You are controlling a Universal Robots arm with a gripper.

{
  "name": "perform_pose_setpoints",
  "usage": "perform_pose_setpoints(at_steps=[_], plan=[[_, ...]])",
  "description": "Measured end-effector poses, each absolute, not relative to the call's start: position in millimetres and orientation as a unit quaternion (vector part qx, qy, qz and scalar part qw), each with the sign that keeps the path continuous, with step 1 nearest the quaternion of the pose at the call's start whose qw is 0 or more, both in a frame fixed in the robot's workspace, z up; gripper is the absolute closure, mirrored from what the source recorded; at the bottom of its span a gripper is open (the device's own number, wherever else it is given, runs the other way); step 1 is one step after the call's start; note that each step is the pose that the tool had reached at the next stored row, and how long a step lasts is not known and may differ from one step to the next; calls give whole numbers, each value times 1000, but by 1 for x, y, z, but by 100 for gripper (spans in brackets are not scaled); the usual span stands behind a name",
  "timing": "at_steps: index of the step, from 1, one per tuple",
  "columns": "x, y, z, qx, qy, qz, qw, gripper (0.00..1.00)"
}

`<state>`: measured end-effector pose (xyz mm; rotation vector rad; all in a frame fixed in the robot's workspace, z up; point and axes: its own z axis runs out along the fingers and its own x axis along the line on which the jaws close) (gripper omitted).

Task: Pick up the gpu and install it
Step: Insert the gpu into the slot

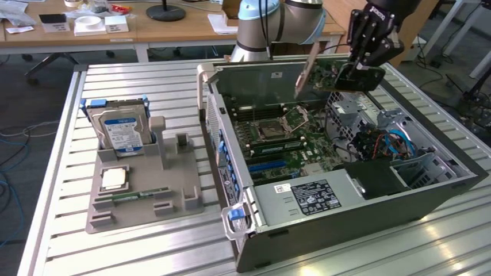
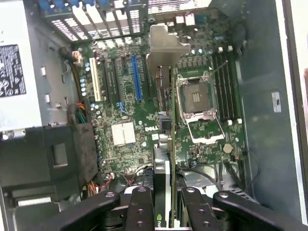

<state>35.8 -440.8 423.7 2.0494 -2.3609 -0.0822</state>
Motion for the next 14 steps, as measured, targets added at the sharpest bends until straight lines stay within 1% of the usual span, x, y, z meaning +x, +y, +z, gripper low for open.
perform_pose_setpoints(at_steps=[14], plan=[[36, -441, 423, 727, -686, -25, 10, 73]])
